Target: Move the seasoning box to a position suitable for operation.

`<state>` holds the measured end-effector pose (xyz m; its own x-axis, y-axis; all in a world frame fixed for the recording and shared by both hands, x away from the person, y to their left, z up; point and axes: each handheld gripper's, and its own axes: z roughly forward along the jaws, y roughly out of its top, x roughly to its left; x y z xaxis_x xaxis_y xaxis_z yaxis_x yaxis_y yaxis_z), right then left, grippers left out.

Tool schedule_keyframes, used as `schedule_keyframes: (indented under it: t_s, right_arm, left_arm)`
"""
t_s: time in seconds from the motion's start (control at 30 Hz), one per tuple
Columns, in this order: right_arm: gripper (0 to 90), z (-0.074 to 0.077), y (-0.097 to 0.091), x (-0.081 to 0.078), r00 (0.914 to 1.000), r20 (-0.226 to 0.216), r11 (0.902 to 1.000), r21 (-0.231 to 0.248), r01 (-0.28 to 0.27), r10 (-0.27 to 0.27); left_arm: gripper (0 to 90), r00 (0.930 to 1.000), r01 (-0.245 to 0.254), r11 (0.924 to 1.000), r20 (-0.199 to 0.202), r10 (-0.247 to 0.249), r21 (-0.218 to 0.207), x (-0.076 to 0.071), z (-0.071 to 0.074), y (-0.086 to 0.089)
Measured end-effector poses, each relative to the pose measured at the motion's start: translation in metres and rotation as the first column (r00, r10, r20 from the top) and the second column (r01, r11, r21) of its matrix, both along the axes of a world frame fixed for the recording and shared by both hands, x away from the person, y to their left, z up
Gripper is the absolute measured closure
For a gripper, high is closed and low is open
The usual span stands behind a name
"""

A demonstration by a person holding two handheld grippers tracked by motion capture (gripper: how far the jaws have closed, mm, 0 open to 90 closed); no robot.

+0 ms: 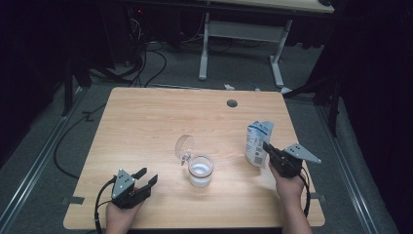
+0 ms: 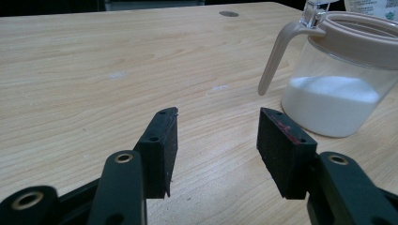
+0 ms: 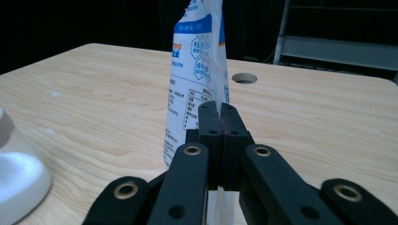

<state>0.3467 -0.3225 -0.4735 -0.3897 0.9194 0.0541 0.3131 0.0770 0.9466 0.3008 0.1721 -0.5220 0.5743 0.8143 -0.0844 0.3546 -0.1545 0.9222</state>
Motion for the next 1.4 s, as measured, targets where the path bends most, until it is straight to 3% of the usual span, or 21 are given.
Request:
schedule_keyframes:
  t_s: [0.67, 1.4]
  right_arm:
    - [88.2, -0.009, -0.011, -0.009, 0.9994, 0.001, 0.9994, -0.010, 0.034, -0.034]
    - [77.8, -0.010, -0.012, -0.016, 0.9991, -0.013, 0.9991, -0.002, 0.041, -0.042]
  left_arm:
    - [48.0, 0.9996, 0.026, 0.9996, -0.010, -0.026, 0.007, 0.002, -0.001, -0.004]
    - [47.7, 0.9992, 0.038, 0.9992, -0.015, -0.038, 0.013, 0.003, -0.003, -0.006]
